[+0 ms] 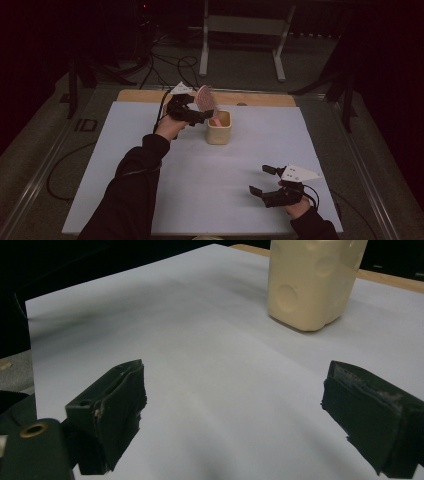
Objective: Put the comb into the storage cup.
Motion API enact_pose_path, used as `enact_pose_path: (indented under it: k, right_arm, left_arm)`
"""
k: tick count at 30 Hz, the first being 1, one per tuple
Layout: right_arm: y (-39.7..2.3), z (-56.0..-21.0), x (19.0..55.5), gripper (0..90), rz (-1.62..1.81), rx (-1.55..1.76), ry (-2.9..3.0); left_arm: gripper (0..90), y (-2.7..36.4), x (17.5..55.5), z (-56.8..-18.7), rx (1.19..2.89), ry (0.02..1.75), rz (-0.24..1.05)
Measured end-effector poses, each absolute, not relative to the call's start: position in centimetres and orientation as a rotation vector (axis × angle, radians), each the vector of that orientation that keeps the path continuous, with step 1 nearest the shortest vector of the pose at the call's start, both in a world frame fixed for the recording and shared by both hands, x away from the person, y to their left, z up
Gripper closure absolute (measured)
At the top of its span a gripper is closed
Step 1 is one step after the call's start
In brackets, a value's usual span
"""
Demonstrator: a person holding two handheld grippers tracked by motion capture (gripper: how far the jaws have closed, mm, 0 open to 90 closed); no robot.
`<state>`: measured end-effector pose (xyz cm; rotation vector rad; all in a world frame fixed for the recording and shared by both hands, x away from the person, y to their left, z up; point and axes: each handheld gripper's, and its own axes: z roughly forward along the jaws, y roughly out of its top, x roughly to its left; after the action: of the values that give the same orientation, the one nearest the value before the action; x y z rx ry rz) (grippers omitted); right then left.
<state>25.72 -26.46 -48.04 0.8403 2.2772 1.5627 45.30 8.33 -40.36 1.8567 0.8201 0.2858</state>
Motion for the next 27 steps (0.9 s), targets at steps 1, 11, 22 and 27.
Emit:
enact_pose_path:
  k: [1,11,22,27]
  right_arm:
    - [-26.5,-48.0,25.7,9.9,1.562,0.840,2.277]
    - [-26.4,-48.0,25.7,9.9,1.563,0.840,2.278]
    - [-26.3,-48.0,25.6,9.9,1.554,0.828,2.281]
    - [-26.3,-48.0,25.7,9.9,1.556,0.835,2.278]
  left_arm:
    - [0.1,8.3,45.2,-40.3,1.862,0.817,0.282]
    - [0.1,9.2,44.2,-40.5,1.879,0.791,0.290]
    - [0.1,10.8,43.1,-40.6,1.887,0.782,0.299]
    - [0.1,11.3,42.5,-40.6,1.890,0.775,0.308]
